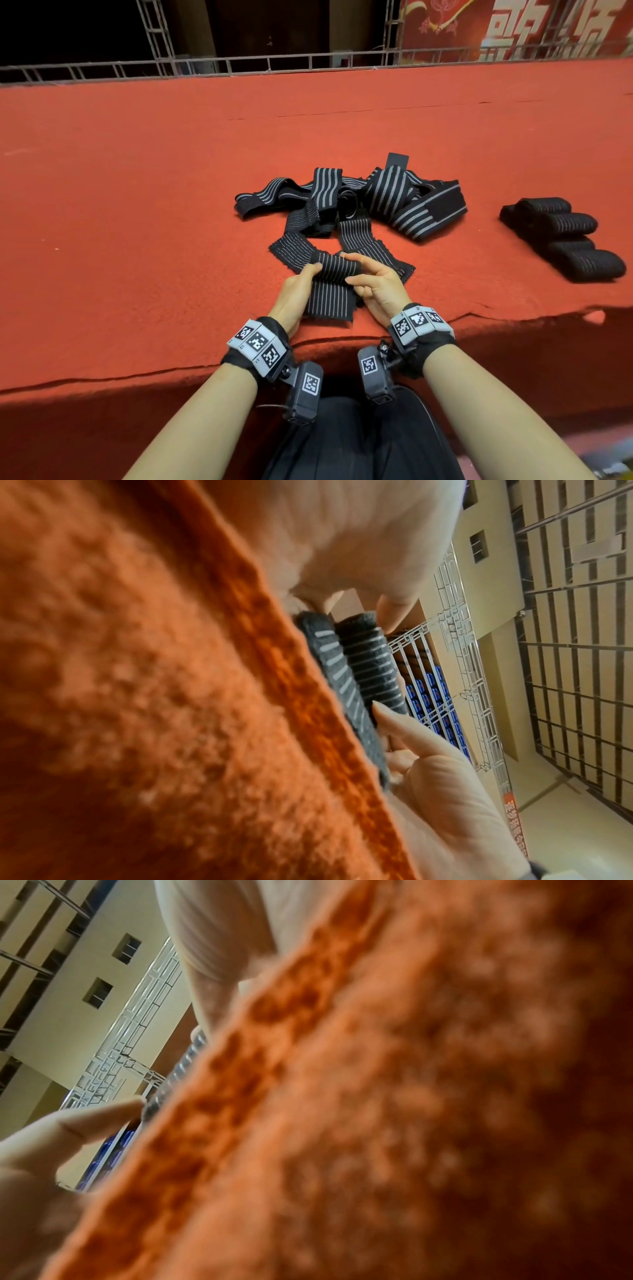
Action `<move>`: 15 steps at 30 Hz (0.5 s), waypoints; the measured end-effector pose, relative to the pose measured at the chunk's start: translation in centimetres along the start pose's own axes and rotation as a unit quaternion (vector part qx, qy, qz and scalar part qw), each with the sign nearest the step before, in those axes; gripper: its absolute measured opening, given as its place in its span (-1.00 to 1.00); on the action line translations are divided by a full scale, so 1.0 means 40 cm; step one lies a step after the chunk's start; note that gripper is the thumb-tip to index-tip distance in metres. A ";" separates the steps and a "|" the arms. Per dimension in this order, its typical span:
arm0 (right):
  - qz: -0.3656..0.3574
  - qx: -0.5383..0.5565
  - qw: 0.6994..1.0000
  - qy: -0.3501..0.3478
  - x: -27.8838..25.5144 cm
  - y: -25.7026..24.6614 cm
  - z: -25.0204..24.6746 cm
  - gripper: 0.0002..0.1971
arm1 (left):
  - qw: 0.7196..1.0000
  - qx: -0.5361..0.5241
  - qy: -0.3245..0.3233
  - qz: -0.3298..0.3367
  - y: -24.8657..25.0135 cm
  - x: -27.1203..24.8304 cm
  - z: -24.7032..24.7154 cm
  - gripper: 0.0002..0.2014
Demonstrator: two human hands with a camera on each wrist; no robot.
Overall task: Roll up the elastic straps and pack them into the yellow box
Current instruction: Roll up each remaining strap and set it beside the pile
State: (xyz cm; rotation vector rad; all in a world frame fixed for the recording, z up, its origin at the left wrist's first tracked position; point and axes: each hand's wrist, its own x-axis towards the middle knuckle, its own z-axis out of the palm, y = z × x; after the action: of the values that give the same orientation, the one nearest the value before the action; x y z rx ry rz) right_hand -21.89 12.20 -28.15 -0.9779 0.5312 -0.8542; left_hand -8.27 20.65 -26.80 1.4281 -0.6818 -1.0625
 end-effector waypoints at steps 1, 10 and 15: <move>-0.002 0.000 1.000 -0.002 -0.001 -0.002 0.001 -0.54 | 1.000 -0.006 -0.015 0.000 0.002 -0.001 -0.002 -0.51; 0.007 0.004 1.000 0.001 -0.005 -0.011 0.016 -0.51 | 1.000 -0.028 0.003 -0.014 0.014 -0.017 0.012 -0.67; -0.013 -0.044 0.999 0.027 -0.004 -0.004 0.027 -0.74 | 0.999 -0.022 -0.023 0.009 0.019 -0.030 0.012 -0.75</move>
State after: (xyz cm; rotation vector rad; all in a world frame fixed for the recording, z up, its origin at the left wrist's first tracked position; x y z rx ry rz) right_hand -21.25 12.82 -27.48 -1.0460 0.6070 -0.8874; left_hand -9.07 21.35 -25.76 1.3605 -0.6987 -1.0934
